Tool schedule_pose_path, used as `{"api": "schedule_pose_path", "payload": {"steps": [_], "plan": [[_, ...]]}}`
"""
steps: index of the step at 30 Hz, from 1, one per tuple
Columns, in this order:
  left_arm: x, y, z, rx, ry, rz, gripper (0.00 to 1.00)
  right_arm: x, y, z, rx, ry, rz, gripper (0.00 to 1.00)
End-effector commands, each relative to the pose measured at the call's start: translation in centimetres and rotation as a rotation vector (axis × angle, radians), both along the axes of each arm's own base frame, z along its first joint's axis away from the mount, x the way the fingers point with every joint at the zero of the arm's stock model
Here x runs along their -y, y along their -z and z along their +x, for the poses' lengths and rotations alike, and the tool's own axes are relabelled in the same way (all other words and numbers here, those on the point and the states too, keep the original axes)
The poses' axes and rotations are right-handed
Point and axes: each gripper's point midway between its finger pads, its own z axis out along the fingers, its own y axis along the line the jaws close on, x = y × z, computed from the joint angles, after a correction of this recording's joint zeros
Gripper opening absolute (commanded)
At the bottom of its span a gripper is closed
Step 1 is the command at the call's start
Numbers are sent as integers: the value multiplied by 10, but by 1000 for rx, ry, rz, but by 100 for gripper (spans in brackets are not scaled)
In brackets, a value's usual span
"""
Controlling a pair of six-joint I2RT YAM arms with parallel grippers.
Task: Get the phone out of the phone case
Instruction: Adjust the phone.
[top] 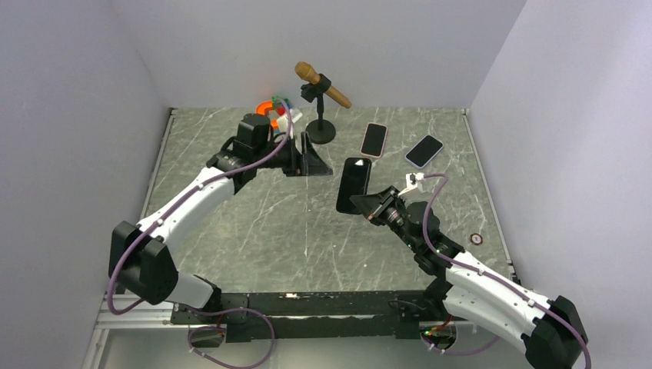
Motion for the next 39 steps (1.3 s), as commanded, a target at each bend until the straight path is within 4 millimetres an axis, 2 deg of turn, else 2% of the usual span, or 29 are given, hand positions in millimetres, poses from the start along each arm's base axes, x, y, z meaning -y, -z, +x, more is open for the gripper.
{"api": "schedule_pose_path", "payload": {"steps": [1,4,6,11,15,17,21,25,30,35,39], "plan": [[22,-1,-31,-26,226,-159,76,-6,-67,-7,114,-71,297,0],[29,3,-42,-40,260,-151,86,-2,-80,-6,147,-58,354,0],[36,5,-50,-49,293,-159,87,1,-85,-4,163,-48,377,0],[45,18,-56,-99,339,-147,71,2,-91,-6,177,-56,401,0],[45,13,-56,-75,352,-155,67,-9,-87,-10,159,-123,369,0],[44,8,-59,-63,362,-163,58,-7,-84,-16,170,-138,418,0],[45,8,-60,-48,372,-181,46,-2,-95,-19,209,-145,479,0],[51,9,-68,-63,413,-193,30,1,-105,-19,236,-138,510,0],[60,9,-82,-70,474,-204,29,11,-105,-18,235,-92,546,0],[65,8,-93,-82,524,-221,26,10,-108,-18,245,-96,555,0],[68,6,-99,-86,555,-232,29,10,-110,-17,249,-95,560,0]]}}
